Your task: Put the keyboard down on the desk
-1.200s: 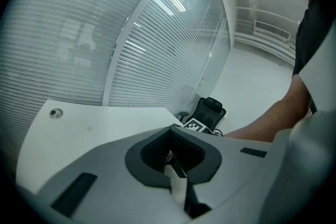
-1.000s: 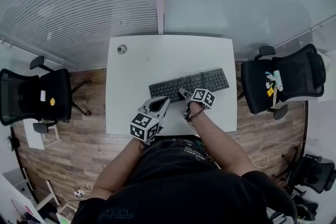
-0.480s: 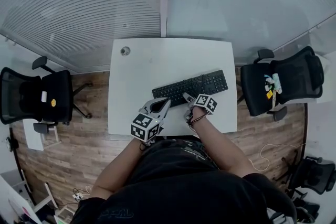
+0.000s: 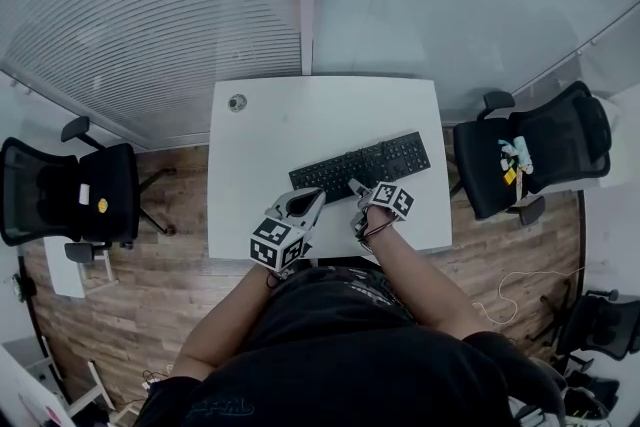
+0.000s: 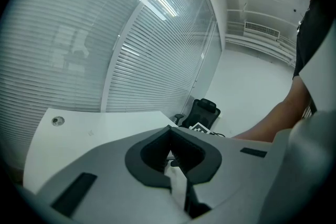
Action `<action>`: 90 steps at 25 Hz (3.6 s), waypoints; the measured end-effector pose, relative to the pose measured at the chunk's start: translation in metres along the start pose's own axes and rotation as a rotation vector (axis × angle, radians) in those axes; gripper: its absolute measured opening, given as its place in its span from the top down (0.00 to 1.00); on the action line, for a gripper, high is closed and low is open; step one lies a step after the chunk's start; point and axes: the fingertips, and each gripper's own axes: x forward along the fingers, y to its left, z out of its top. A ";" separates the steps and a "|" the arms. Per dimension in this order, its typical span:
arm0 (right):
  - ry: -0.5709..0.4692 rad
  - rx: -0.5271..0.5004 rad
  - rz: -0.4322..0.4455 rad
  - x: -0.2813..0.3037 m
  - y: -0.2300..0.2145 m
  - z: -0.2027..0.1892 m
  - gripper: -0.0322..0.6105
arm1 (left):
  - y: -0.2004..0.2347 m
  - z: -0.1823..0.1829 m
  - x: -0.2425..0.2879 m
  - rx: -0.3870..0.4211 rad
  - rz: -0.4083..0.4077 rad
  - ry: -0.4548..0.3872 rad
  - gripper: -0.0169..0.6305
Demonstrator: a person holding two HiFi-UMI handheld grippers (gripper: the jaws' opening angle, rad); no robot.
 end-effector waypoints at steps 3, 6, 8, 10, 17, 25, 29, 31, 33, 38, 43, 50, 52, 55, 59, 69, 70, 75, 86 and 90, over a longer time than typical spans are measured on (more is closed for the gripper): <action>-0.030 -0.044 0.008 -0.007 0.006 0.003 0.41 | -0.003 0.001 -0.003 0.012 -0.013 -0.007 0.95; -0.071 -0.120 0.020 -0.018 0.020 0.008 0.42 | -0.006 0.004 -0.007 0.023 -0.020 -0.017 0.95; -0.095 -0.190 0.042 -0.027 0.035 0.009 0.49 | -0.006 0.006 -0.011 0.029 -0.021 -0.024 0.95; -0.140 -0.293 0.068 -0.039 0.055 0.012 0.62 | -0.007 0.008 -0.016 0.037 -0.021 -0.035 0.95; -0.283 -0.538 0.191 -0.087 0.128 0.007 0.85 | -0.004 0.025 -0.036 0.081 -0.023 -0.102 0.95; -0.404 -0.919 0.357 -0.155 0.209 -0.040 0.91 | -0.008 0.038 -0.061 0.116 -0.036 -0.145 0.95; -0.457 -1.043 0.412 -0.183 0.237 -0.061 0.91 | -0.010 0.044 -0.074 0.131 -0.039 -0.167 0.95; -0.465 -1.063 0.426 -0.188 0.243 -0.065 0.91 | -0.011 0.045 -0.076 0.134 -0.039 -0.172 0.95; -0.472 -1.068 0.438 -0.191 0.250 -0.067 0.91 | -0.013 0.047 -0.076 0.136 -0.045 -0.180 0.95; -0.494 -1.073 0.453 -0.200 0.262 -0.069 0.91 | -0.017 0.051 -0.082 0.144 -0.061 -0.204 0.95; -0.495 -1.072 0.475 -0.209 0.264 -0.069 0.91 | -0.016 0.058 -0.092 0.140 -0.060 -0.235 0.95; -0.474 -1.115 0.526 -0.238 0.255 -0.061 0.91 | -0.034 0.074 -0.101 0.175 -0.018 -0.295 0.95; -0.450 -1.113 0.540 -0.241 0.249 -0.056 0.91 | -0.041 0.075 -0.100 0.170 -0.006 -0.304 0.95; -0.433 -1.130 0.562 -0.251 0.239 -0.051 0.91 | -0.058 0.073 -0.095 0.169 0.010 -0.308 0.95; -0.416 -1.138 0.594 -0.268 0.225 -0.044 0.91 | -0.086 0.068 -0.083 0.149 0.026 -0.303 0.95; -0.413 -1.143 0.643 -0.323 0.161 -0.037 0.91 | -0.169 0.039 -0.044 0.141 0.023 -0.272 0.95; -0.415 -1.148 0.644 -0.328 0.155 -0.036 0.91 | -0.175 0.037 -0.042 0.140 0.024 -0.271 0.95; -0.405 -1.151 0.650 -0.351 0.124 -0.036 0.91 | -0.213 0.024 -0.031 0.143 0.023 -0.268 0.95; -0.377 -1.178 0.678 -0.381 0.094 -0.065 0.91 | -0.269 -0.002 -0.041 0.229 0.024 -0.239 0.95; -0.386 -1.184 0.677 -0.384 0.098 -0.084 0.91 | -0.273 -0.012 -0.060 0.235 0.020 -0.239 0.95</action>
